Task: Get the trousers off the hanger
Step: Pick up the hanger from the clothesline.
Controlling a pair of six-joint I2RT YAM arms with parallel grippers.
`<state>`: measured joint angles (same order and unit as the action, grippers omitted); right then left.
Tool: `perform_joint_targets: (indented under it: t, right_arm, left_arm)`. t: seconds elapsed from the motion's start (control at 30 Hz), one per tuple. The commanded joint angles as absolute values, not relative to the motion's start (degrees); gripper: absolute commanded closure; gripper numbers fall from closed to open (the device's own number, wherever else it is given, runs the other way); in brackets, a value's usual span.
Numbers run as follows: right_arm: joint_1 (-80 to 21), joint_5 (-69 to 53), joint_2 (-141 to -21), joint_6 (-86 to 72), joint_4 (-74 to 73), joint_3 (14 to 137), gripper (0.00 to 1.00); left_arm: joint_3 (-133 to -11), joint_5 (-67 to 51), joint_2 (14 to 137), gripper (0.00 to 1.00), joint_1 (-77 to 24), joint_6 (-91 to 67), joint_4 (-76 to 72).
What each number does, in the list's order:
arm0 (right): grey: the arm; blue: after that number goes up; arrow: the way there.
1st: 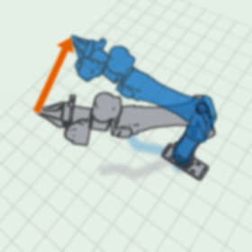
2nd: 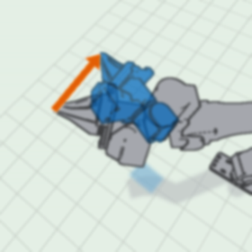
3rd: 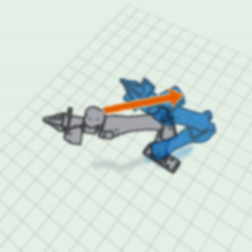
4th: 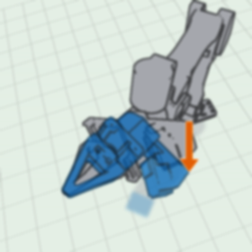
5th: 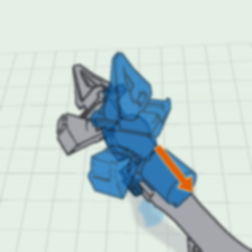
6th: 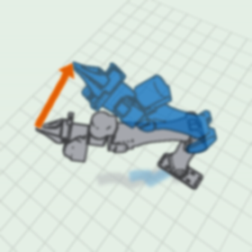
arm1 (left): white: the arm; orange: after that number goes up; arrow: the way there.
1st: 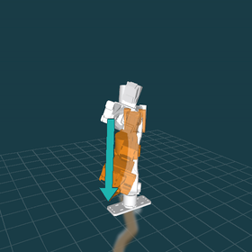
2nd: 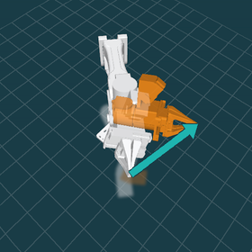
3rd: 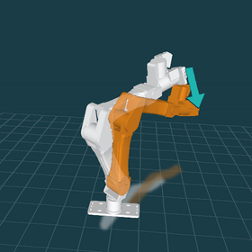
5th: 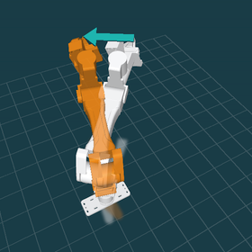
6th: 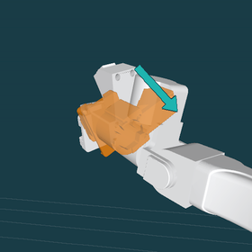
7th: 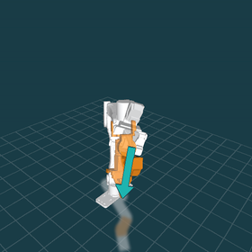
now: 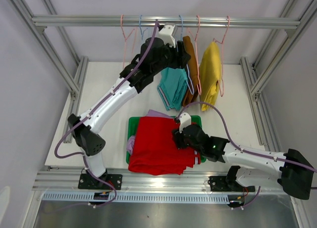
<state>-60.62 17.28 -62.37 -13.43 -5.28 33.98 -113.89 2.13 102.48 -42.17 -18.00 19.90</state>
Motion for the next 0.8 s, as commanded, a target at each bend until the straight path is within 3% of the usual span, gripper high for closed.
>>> perform_joint_targets:
  t: [0.0,0.27,0.57,0.77]
  right_arm:
    - [-60.4,17.8,-63.5,-13.7,-3.3,34.0,0.47]
    - [-60.2,17.3,-64.7,-13.8,-3.4,34.2,0.47]
    - [-60.0,17.1,-64.9,-13.8,-2.7,33.9,0.47]
    - [-59.9,16.8,-66.2,-13.6,-2.6,34.0,0.47]
  left_arm:
    - [-118.4,1.5,105.9,0.4,-42.6,-17.4,16.6]
    - [-124.4,2.5,111.3,0.32,-42.6,-16.3,17.9]
    - [-124.0,7.4,112.3,0.3,-42.5,-14.4,18.2]
    - [-123.4,5.2,112.9,0.23,-41.9,-15.5,16.5]
